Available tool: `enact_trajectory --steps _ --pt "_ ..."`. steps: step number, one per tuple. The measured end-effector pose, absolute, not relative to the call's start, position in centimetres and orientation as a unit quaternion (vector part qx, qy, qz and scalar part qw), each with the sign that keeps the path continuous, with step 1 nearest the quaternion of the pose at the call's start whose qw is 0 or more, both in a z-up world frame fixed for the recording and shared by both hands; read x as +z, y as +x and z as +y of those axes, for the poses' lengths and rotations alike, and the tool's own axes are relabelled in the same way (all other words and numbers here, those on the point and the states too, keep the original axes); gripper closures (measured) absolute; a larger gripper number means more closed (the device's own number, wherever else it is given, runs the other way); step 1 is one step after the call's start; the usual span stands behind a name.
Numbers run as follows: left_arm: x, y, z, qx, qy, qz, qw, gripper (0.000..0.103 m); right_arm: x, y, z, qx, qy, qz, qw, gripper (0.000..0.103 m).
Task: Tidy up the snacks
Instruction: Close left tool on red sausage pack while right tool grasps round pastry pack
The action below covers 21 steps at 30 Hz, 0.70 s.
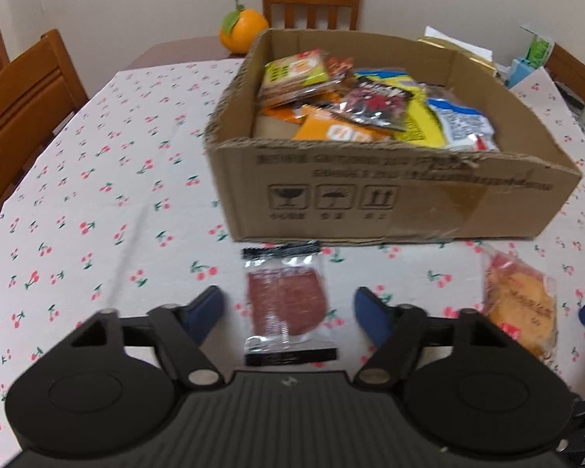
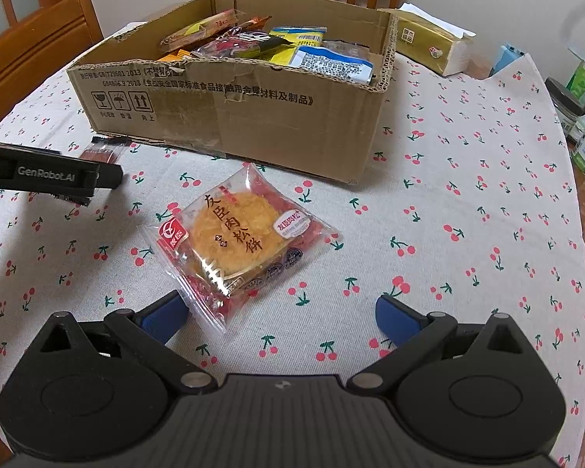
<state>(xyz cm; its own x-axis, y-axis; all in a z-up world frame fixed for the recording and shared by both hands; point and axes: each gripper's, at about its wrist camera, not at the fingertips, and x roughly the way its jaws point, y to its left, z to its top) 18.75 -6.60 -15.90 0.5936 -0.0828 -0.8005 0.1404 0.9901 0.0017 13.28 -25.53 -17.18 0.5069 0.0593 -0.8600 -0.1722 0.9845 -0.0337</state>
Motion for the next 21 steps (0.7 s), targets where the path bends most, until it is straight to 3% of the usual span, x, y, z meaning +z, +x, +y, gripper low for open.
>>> enact_trajectory --steps 5,21 --pt "-15.6 18.7 -7.0 -0.066 0.032 0.439 0.896 0.058 -17.2 13.2 -25.6 0.067 -0.057 0.491 0.867 0.0" --pt "-15.5 18.2 -3.8 -0.082 0.036 0.446 0.89 0.058 -16.4 15.3 -21.8 0.119 -0.012 0.509 0.852 0.0"
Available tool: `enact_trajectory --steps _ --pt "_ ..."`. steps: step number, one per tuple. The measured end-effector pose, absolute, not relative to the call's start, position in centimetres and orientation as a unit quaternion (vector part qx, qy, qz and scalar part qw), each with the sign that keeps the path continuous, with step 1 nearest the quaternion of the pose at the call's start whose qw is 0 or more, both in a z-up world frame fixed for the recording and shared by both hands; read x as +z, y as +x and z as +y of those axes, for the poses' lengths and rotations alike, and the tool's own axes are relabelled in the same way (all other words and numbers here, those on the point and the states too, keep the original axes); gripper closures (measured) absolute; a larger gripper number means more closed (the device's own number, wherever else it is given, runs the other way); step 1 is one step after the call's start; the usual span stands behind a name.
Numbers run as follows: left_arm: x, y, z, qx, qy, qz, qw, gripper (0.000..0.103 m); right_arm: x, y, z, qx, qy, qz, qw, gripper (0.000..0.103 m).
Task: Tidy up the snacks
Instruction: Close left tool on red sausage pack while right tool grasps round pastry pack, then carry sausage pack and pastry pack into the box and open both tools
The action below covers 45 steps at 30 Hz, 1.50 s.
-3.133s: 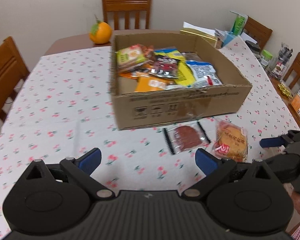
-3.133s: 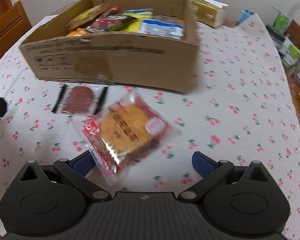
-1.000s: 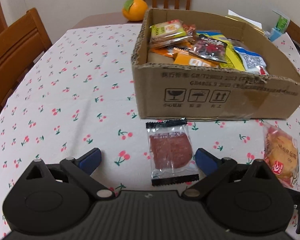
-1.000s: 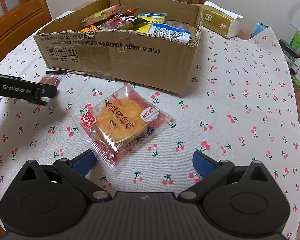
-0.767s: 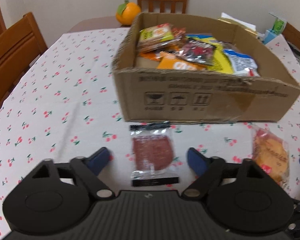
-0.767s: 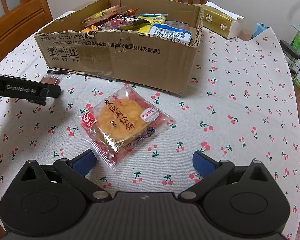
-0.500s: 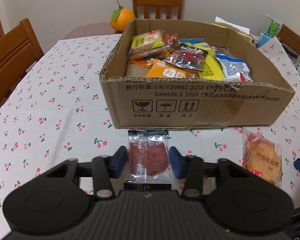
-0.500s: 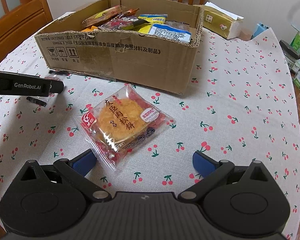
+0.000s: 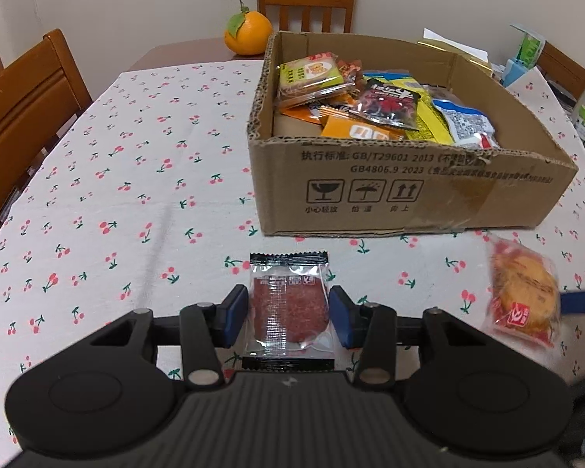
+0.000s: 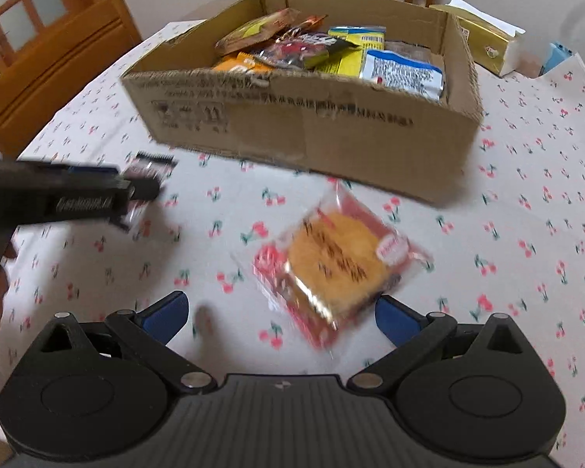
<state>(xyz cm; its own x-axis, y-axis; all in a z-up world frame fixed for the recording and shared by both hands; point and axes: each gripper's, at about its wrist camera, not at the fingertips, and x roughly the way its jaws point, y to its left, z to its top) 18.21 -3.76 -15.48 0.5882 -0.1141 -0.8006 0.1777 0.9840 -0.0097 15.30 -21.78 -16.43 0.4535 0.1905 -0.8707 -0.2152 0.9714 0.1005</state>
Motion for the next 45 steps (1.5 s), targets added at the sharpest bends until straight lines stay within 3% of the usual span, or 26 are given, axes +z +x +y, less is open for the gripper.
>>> enact_trajectory --steps 12,17,23,25,28,45 --pt "-15.6 18.2 -4.1 -0.082 0.043 0.445 0.891 0.056 -16.7 18.9 -20.7 0.094 0.008 0.507 0.856 0.0" --pt "-15.5 18.1 -4.2 -0.073 0.037 0.455 0.887 0.052 -16.7 18.9 -20.3 0.071 -0.012 0.503 0.861 0.007" --pt "-15.6 18.0 -4.8 -0.077 0.041 0.452 0.888 0.047 -16.5 19.0 -20.6 0.056 -0.021 0.5 0.864 0.02" --pt "-15.6 18.1 -4.8 -0.079 0.041 0.452 0.888 0.051 -16.5 19.0 -20.4 0.049 -0.039 0.498 0.865 0.031" --pt "-15.5 18.0 -4.8 -0.084 0.043 0.449 0.888 0.058 -16.3 18.7 -20.5 0.048 -0.047 0.495 0.866 0.04" --pt "-12.2 16.8 -3.8 -0.152 0.07 0.457 0.874 0.062 -13.2 16.8 -21.9 0.092 -0.053 0.492 0.864 0.042"
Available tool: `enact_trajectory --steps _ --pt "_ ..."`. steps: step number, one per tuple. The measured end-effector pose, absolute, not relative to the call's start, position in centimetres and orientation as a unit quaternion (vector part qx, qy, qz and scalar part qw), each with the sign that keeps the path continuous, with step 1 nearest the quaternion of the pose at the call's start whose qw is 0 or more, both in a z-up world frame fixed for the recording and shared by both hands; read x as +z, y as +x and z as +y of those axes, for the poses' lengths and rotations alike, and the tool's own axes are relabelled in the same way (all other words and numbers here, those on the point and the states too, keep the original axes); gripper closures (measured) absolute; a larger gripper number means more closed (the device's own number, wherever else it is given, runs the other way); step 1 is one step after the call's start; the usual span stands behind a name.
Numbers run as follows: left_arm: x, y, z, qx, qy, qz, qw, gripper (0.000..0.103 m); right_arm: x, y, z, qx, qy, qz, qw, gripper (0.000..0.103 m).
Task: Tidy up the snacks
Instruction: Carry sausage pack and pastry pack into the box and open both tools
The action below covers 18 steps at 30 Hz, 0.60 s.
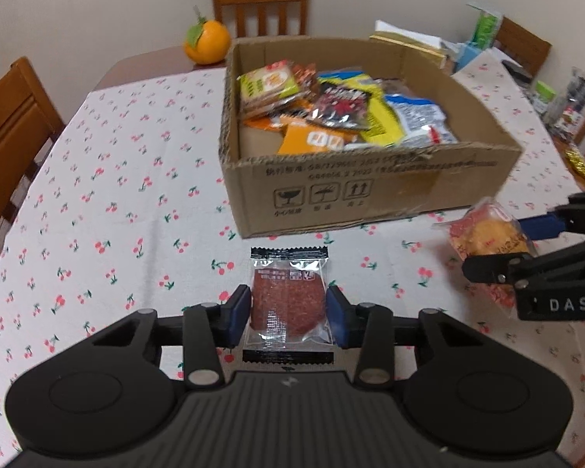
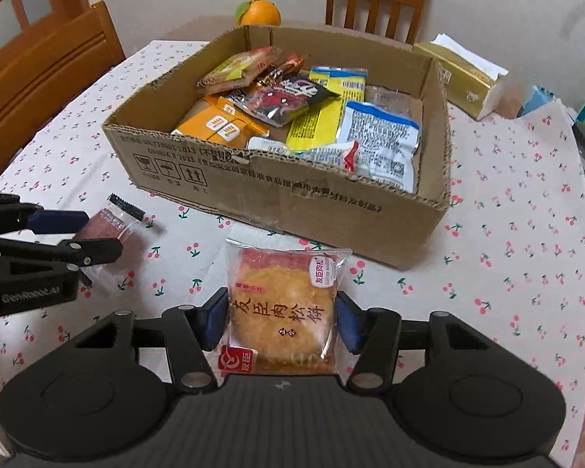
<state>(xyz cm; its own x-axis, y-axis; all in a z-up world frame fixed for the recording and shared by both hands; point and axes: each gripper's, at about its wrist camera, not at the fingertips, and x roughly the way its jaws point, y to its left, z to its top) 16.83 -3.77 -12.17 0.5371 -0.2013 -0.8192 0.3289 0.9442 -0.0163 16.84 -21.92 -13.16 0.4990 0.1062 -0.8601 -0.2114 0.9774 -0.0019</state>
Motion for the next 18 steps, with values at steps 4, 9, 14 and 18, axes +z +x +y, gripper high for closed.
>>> enact_trajectory --steps 4,9,14,18 --pt "-9.8 16.6 -3.8 -0.184 0.073 0.449 0.871 0.062 -11.9 16.4 -22.4 0.106 -0.052 0.489 0.864 0.042" --pt "-6.6 17.3 -4.8 -0.219 0.085 0.417 0.878 0.062 -10.0 16.0 -22.8 0.121 -0.064 0.479 0.867 0.042" --pt "-4.7 19.7 -6.5 -0.239 0.087 0.386 0.887 0.062 -8.3 15.9 -23.5 0.125 -0.063 0.465 0.874 0.042" --pt "-4.2 22.4 -8.1 -0.248 0.085 0.369 0.891 0.062 -7.4 16.0 -24.2 0.118 -0.055 0.455 0.881 0.042"
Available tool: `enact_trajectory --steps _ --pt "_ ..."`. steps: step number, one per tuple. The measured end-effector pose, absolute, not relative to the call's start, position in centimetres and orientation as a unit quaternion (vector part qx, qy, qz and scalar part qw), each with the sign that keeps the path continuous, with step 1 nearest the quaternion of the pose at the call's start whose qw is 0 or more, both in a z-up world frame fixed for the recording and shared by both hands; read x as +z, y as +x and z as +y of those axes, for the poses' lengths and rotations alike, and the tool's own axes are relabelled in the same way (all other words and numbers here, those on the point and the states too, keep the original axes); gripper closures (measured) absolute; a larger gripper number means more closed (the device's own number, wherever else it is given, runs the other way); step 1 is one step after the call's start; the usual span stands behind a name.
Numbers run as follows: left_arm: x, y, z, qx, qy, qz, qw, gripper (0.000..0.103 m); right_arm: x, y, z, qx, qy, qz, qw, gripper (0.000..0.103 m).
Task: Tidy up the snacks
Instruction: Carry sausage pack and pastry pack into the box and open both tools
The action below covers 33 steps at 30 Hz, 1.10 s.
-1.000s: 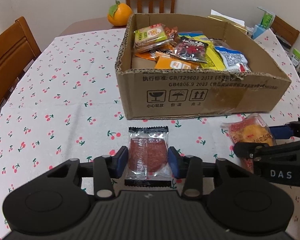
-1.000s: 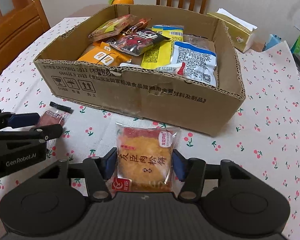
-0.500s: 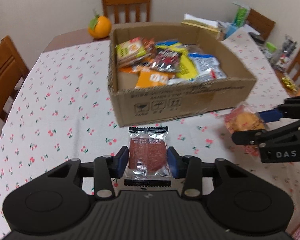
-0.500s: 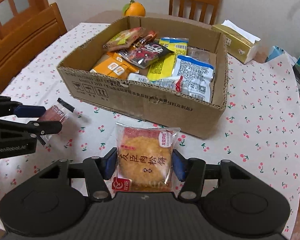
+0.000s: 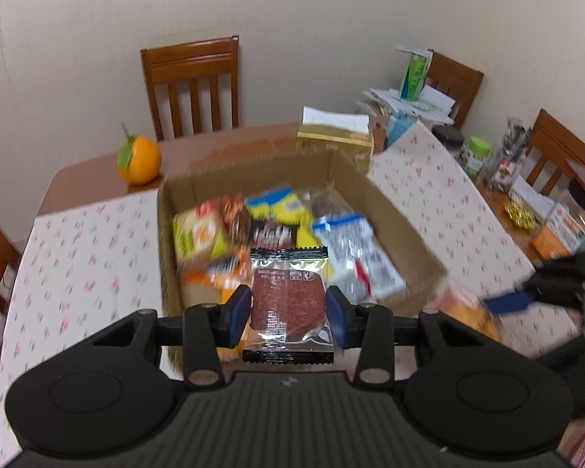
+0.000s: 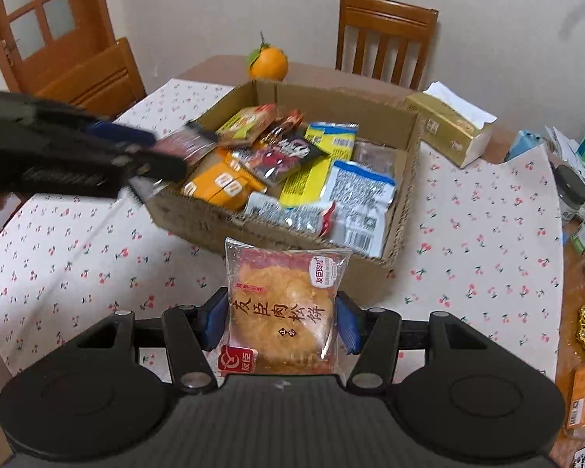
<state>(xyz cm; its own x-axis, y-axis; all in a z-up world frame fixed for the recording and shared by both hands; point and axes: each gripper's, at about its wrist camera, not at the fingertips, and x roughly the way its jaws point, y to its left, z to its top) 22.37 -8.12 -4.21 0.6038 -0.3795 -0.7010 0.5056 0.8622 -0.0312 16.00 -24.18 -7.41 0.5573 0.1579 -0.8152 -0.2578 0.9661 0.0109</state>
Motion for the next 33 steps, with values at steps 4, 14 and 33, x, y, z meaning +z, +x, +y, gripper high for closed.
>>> enact_trajectory --steps 4,14,33 --pt "-4.8 24.4 -9.6 -0.242 0.084 0.359 0.898 0.054 -7.0 16.1 -24.7 0.112 -0.05 0.451 0.884 0.042" --pt "-5.3 21.5 -7.8 -0.206 0.097 0.327 0.917 0.005 -5.9 17.0 -25.2 0.104 -0.052 0.442 0.89 0.042" --pt "-6.4 16.5 0.0 -0.07 0.056 0.325 0.941 0.001 -5.0 26.0 -25.2 0.081 -0.037 0.424 0.901 0.042"
